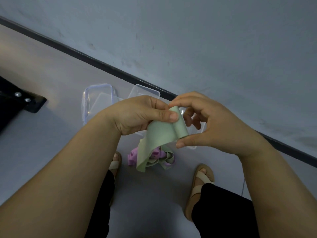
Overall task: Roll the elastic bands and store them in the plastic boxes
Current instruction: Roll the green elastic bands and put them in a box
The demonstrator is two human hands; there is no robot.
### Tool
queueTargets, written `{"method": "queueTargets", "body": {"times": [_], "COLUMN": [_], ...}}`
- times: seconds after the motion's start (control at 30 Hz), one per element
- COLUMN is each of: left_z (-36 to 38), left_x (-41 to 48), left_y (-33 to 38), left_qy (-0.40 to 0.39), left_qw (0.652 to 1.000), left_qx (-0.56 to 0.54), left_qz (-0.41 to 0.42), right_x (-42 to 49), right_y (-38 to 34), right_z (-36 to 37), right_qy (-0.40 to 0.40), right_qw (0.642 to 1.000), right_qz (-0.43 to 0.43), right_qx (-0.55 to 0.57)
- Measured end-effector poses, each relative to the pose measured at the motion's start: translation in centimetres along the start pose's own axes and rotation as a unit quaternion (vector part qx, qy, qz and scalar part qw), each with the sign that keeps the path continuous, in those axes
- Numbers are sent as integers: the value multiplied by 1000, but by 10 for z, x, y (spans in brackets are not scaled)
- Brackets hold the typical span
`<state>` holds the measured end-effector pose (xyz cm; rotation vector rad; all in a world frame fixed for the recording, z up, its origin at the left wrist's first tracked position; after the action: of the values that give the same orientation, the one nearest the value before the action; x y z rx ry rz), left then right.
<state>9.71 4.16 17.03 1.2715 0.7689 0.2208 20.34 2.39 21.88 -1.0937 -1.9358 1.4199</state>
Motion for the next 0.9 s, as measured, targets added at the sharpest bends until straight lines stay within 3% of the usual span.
{"method": "queueTargets", "body": {"times": [0.27, 0.5, 0.6, 0.7, 0.9], "left_z": [-5, -19, -23, -26, -21], "left_x": [0, 0, 0, 0, 0], "left_y": [-2, 3, 6, 8, 16], "left_qy": [38, 169, 220, 259, 260], "left_qw": [998, 985, 974, 963, 961], "left_qx": [48, -26, -55, -65, -57], "left_qz": [-24, 3, 22, 44, 79], "right_x": [1, 3, 4, 6, 6], "right_y": [0, 24, 26, 29, 25], "right_z": [-1, -8, -8, -8, -16], "right_qy": [15, 113, 191, 249, 300], "right_qw": [1000, 969, 940, 926, 913], "right_qz": [0, 126, 127, 116, 67], "right_qx": [-21, 179, 254, 260, 269]}}
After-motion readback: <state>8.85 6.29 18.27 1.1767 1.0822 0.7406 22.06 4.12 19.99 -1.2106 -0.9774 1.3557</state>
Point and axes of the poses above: each hand's wrist, its own x-axis towards the middle knuckle, its own z-axis out of the palm, y = z × x, the point moved 7 cm from there along x, towards the middle knuckle, and after that the axes turned 12 degrees about x, right-handed, at the moved point
